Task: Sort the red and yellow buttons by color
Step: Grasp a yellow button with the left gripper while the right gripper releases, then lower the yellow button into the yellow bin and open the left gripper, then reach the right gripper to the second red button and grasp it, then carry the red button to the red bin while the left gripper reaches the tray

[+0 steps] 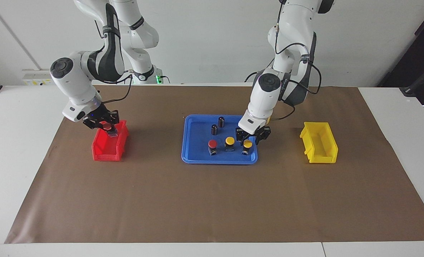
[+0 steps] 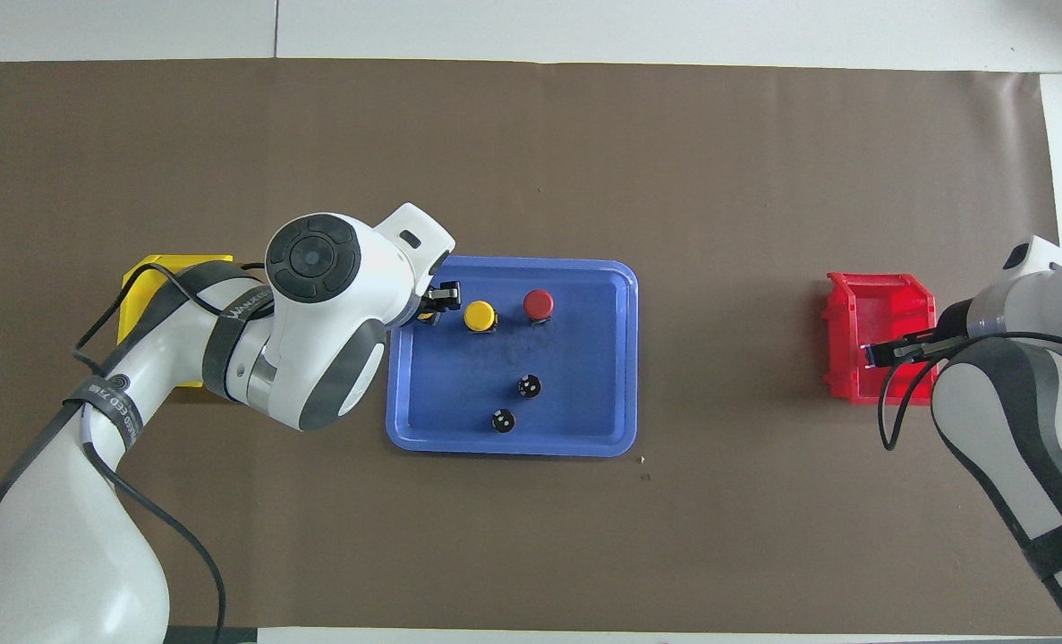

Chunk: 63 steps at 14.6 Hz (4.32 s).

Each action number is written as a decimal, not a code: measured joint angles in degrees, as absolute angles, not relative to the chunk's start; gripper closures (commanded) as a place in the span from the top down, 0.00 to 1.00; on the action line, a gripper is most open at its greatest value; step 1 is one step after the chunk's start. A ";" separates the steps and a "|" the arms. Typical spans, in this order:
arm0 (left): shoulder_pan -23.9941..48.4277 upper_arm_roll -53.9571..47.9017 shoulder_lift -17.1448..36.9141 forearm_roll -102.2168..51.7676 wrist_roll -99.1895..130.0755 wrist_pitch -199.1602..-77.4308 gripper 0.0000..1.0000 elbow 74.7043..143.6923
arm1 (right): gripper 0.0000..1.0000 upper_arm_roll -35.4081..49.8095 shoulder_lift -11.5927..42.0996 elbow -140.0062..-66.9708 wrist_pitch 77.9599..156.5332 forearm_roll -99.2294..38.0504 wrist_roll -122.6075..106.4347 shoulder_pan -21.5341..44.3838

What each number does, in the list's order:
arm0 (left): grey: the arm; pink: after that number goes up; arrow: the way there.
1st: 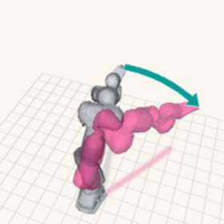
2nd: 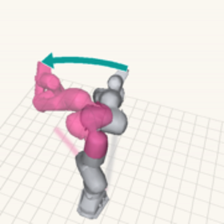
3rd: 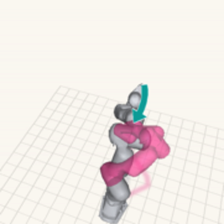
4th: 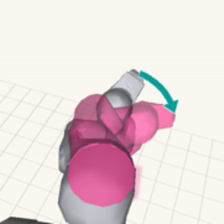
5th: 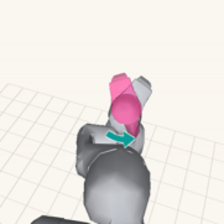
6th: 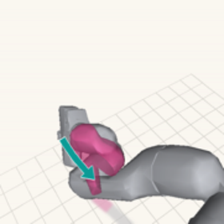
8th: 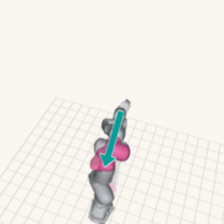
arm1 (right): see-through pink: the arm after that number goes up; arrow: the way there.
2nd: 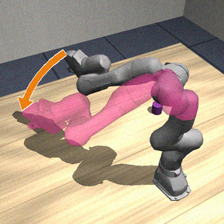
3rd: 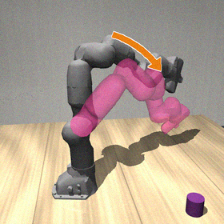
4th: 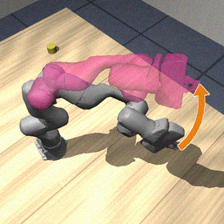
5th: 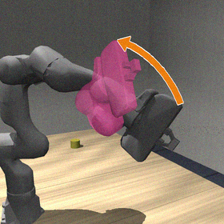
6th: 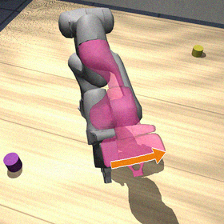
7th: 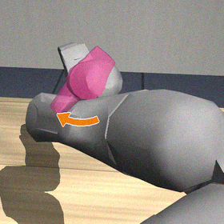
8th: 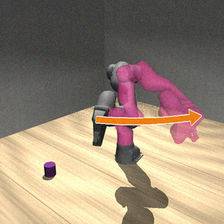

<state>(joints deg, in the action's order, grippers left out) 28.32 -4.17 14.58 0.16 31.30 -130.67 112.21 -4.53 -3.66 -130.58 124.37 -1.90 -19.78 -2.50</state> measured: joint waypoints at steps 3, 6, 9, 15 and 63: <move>28.49 -4.18 14.94 0.87 33.54 -130.61 0.01 111.34 | 0.03 -4.53 -3.66 -133.58 128.10 -1.90 -20.09 -2.56; 28.47 -4.02 13.42 1.04 33.59 -120.91 0.01 105.77 | 0.06 -4.59 -3.65 -135.30 129.46 -1.90 -20.17 -3.24; 26.16 -3.16 6.97 1.60 28.17 -108.78 0.01 102.66 | 0.39 -4.67 -3.66 -135.45 129.47 -1.90 -20.56 -3.66; 6.41 -1.89 0.68 2.23 4.79 -101.65 0.01 106.67 | 0.62 -4.53 -3.79 -134.63 128.33 -1.89 -20.61 -3.61; 33.35 -4.27 11.70 2.66 36.35 -126.73 1.00 111.17 | 0.07 -3.66 5.93 -102.94 103.23 -2.63 -18.21 -3.20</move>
<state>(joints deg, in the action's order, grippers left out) 33.35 -4.27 11.70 2.66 36.35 -126.73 111.17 -3.66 5.93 -102.94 103.23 -2.63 -18.21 -3.20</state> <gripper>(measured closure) 0.000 0.590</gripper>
